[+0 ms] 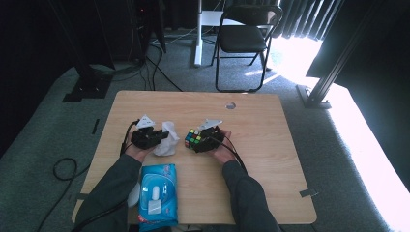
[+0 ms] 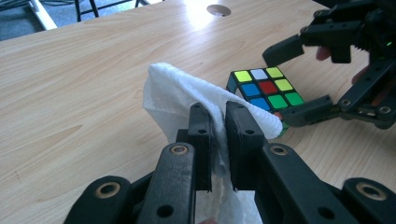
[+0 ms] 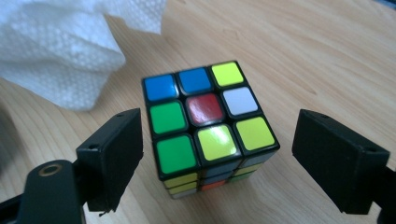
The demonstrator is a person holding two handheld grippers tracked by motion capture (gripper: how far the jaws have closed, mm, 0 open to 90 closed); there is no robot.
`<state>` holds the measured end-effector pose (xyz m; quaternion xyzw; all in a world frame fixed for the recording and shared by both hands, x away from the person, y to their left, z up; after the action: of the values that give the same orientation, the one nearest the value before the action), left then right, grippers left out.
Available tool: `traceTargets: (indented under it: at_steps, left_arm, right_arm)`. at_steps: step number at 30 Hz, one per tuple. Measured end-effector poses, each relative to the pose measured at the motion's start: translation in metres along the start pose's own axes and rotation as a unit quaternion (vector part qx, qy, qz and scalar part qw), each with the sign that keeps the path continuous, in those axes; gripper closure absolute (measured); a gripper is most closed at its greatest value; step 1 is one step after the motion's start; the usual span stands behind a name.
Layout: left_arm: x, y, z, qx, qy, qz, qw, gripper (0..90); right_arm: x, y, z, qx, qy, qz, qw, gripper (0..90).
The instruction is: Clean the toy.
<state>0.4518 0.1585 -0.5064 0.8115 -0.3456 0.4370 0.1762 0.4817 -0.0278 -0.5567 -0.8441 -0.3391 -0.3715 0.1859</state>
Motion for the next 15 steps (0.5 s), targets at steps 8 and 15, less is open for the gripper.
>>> traceTargets:
  at_steps: [8,15]
  left_arm:
    - [0.002,0.005,0.004,-0.006,-0.003,0.005,1.0,81.0]
    - [0.005,0.007,0.005,-0.008,-0.005,0.011,0.9999,81.0]
  right_arm:
    - [-0.008,0.0,0.013,-0.001,-0.022,-0.008,0.9997,22.2]
    - [-0.013,-0.001,0.017,-0.003,-0.022,-0.007,0.9997,33.3]
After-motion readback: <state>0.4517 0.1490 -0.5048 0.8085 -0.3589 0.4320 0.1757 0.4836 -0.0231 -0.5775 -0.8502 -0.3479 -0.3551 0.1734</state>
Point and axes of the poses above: each handheld gripper's, and its own axes: z roughly forward along the jaws, x roughly out of its top, y roughly to its right, the point moved 7 cm from there along z, roughly forward along the jaws, and after that the axes turned 7 degrees about z, right-handed, at the moved point
